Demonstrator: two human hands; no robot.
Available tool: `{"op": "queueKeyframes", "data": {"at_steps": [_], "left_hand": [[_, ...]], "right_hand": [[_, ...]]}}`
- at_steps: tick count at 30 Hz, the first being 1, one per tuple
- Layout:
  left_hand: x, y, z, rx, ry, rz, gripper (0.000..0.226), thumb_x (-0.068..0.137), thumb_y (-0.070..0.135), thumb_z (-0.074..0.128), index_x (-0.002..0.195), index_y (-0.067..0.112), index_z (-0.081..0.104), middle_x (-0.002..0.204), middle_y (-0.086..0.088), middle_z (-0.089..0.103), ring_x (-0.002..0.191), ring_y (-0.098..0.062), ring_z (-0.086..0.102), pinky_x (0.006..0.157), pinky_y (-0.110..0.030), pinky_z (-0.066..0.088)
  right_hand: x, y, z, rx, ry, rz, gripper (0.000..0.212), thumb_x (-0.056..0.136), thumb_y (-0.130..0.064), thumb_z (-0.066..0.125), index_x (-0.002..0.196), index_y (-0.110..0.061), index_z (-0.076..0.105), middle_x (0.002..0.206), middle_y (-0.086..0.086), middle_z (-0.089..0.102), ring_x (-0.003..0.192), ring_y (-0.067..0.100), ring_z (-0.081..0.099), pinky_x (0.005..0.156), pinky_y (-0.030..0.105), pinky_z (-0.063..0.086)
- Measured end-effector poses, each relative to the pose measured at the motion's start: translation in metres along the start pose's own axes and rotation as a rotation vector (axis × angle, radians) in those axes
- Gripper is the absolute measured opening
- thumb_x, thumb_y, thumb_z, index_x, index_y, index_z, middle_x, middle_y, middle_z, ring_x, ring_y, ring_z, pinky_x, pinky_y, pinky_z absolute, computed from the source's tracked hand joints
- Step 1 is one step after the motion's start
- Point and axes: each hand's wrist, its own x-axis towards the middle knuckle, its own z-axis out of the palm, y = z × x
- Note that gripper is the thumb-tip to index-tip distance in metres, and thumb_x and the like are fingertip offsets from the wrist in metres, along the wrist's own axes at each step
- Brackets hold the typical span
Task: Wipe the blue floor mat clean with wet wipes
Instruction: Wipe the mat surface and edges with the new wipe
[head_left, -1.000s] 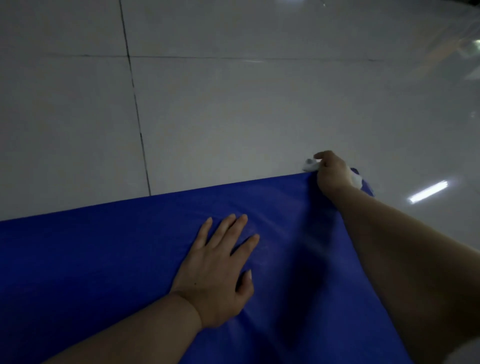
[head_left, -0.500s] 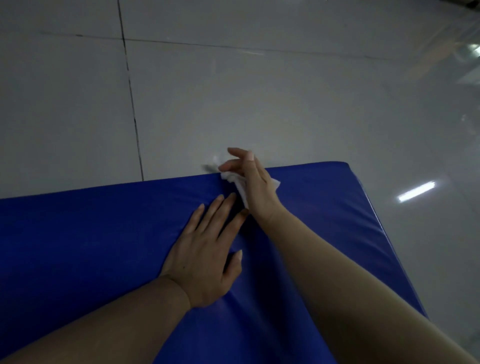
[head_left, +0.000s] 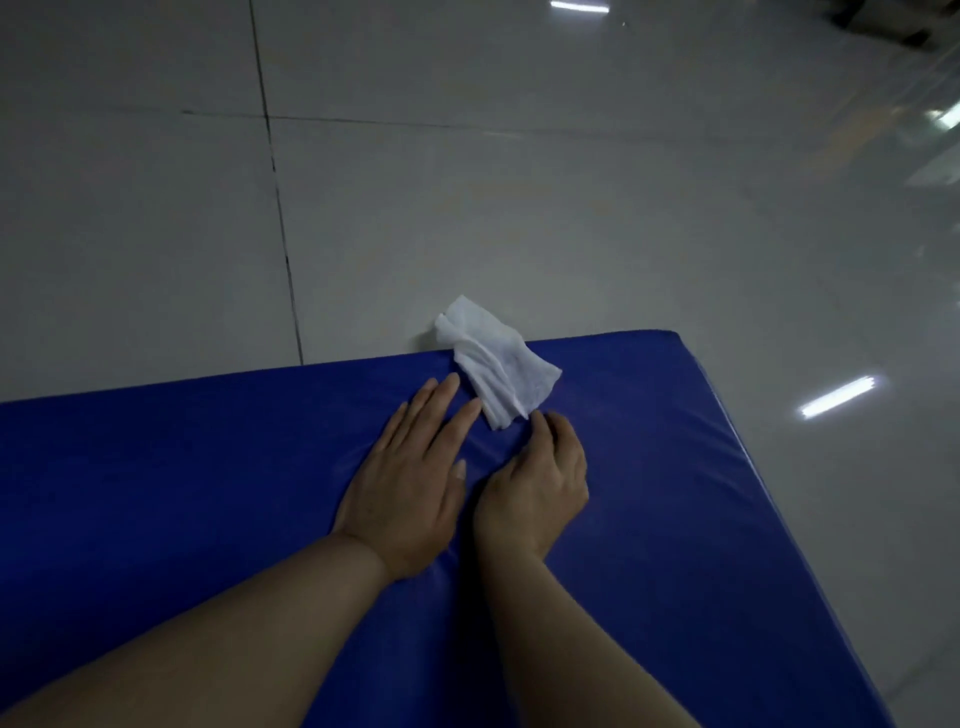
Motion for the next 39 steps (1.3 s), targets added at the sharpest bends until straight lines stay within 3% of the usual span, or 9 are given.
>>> {"op": "queueKeyframes", "data": {"at_steps": [4, 6, 11, 15, 21, 24, 27, 33, 39], "left_hand": [[0.007, 0.001, -0.010, -0.192, 0.133, -0.178, 0.056, 0.094, 0.032, 0.026, 0.148, 0.017, 0.028, 0.157, 0.001, 0.018, 0.145, -0.007, 0.005, 0.119, -0.034, 0.011], [0.028, 0.006, -0.020, -0.129, 0.152, -0.094, 0.055, 0.094, 0.029, 0.033, 0.146, 0.013, 0.035, 0.156, -0.004, 0.027, 0.145, -0.013, 0.013, 0.119, -0.036, 0.008], [0.113, 0.013, -0.010, 0.131, -0.291, -0.098, 0.057, 0.099, 0.040, 0.043, 0.147, 0.015, 0.027, 0.148, -0.004, 0.036, 0.136, -0.020, 0.032, 0.113, -0.036, 0.020], [0.116, 0.000, -0.006, 0.358, -0.306, -0.015, 0.053, 0.093, 0.027, 0.056, 0.141, 0.019, 0.035, 0.136, -0.003, 0.045, 0.119, -0.022, 0.046, 0.099, -0.032, 0.033], [0.074, -0.050, -0.055, 0.242, -0.340, -0.068, 0.004, 0.096, 0.015, 0.051, 0.100, 0.015, 0.052, 0.110, -0.001, 0.059, 0.092, -0.016, 0.061, 0.090, -0.028, 0.043], [0.042, -0.080, -0.089, 0.217, -0.355, -0.163, 0.023, 0.097, 0.012, 0.046, 0.078, 0.024, 0.039, 0.098, 0.002, 0.061, 0.086, -0.015, 0.063, 0.079, -0.024, 0.038], [0.024, -0.088, -0.090, 0.187, -0.291, -0.238, 0.016, 0.096, 0.012, 0.044, 0.101, 0.015, 0.059, 0.111, -0.003, 0.059, 0.098, -0.022, 0.061, 0.084, -0.030, 0.046], [0.010, -0.085, -0.064, 0.317, -0.089, -0.182, 0.038, 0.090, 0.009, 0.044, 0.128, 0.009, 0.051, 0.122, -0.005, 0.052, 0.108, -0.023, 0.048, 0.109, -0.035, 0.028], [0.015, -0.095, -0.062, 0.329, -0.095, -0.106, 0.050, 0.092, 0.042, 0.042, 0.131, 0.012, 0.049, 0.125, -0.004, 0.053, 0.113, -0.021, 0.049, 0.105, -0.033, 0.027]], "right_hand": [[0.002, -0.004, 0.006, -0.156, -0.133, 0.049, 0.037, 0.097, -0.023, 0.046, 0.132, -0.012, 0.054, 0.143, 0.005, 0.043, 0.135, 0.021, 0.034, 0.110, 0.040, 0.019], [0.003, -0.003, 0.007, -0.182, -0.134, 0.051, 0.038, 0.097, -0.023, 0.045, 0.133, -0.013, 0.053, 0.144, 0.004, 0.040, 0.136, 0.020, 0.031, 0.111, 0.039, 0.016], [0.003, -0.002, 0.011, -0.149, -0.075, 0.055, 0.033, 0.093, -0.016, 0.051, 0.125, -0.011, 0.059, 0.136, 0.008, 0.049, 0.129, 0.025, 0.039, 0.107, 0.043, 0.023], [0.006, -0.004, 0.011, -0.178, -0.102, 0.046, 0.037, 0.092, -0.026, 0.054, 0.127, -0.012, 0.056, 0.137, 0.007, 0.047, 0.131, 0.024, 0.037, 0.107, 0.043, 0.023], [0.009, -0.005, 0.004, -0.241, -0.189, 0.069, 0.048, 0.092, -0.042, 0.049, 0.134, -0.017, 0.048, 0.144, 0.001, 0.036, 0.136, 0.019, 0.024, 0.110, 0.041, 0.015], [0.008, -0.009, 0.003, -0.243, -0.189, 0.068, 0.049, 0.092, -0.041, 0.049, 0.133, -0.016, 0.048, 0.144, 0.002, 0.036, 0.136, 0.020, 0.024, 0.110, 0.042, 0.016], [0.007, -0.011, 0.002, -0.264, -0.185, 0.074, 0.048, 0.092, -0.041, 0.049, 0.132, -0.015, 0.047, 0.144, 0.003, 0.035, 0.137, 0.022, 0.024, 0.110, 0.043, 0.016], [-0.001, -0.022, -0.010, -0.319, -0.253, 0.015, 0.048, 0.093, -0.039, 0.046, 0.137, -0.018, 0.042, 0.149, 0.000, 0.027, 0.139, 0.018, 0.018, 0.112, 0.042, 0.010], [-0.096, -0.094, 0.021, -0.314, -0.563, -0.175, 0.066, 0.102, -0.027, 0.033, 0.152, -0.013, -0.007, 0.160, 0.002, -0.014, 0.145, 0.014, -0.015, 0.115, 0.032, -0.010]]}}
